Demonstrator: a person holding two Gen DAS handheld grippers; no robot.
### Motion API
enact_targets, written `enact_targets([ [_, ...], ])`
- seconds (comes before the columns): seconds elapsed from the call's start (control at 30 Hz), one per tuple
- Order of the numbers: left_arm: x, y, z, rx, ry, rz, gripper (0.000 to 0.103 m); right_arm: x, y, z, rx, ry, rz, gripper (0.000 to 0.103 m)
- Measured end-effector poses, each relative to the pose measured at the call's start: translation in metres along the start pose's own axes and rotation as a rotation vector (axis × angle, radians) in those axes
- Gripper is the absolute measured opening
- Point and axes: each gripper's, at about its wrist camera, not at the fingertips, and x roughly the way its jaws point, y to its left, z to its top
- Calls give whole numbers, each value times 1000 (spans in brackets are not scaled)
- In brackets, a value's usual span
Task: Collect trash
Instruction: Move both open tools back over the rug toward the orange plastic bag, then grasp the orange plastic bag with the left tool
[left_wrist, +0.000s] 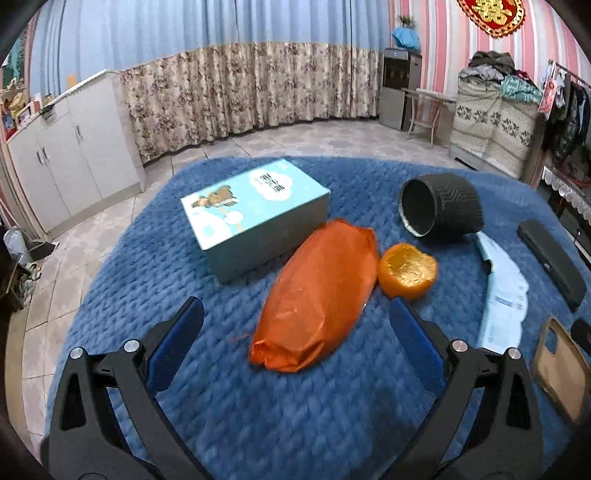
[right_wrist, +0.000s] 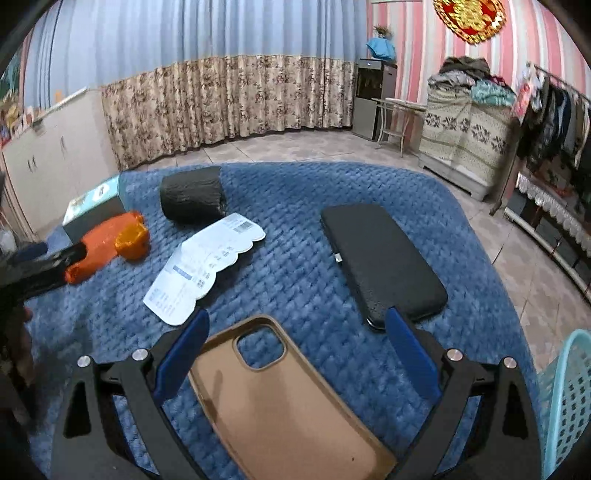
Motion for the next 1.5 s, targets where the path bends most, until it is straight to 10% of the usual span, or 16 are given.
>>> enact_targets([
  [0.37, 18, 14, -12, -46, 56, -77, 43, 20, 51, 4, -50, 33, 86, 94],
  [0.73, 16, 21, -15, -79, 45, -75, 30, 62, 81, 21, 5, 102, 79, 94],
  [0.87, 19, 19, -16, -73, 53, -82, 30, 69, 84, 20, -3, 133, 103, 67],
  [1.07, 27, 13, -10, -44, 81, -94, 26, 54, 79, 23, -5, 95, 143, 54],
  [1.17, 22, 10, -9, -33, 65, -84, 9, 29, 68, 25, -6, 52, 142, 15],
  [1.5, -25, -21, -21, 17, 37, -129, 8, -17, -5, 19, 66, -13, 130, 11],
])
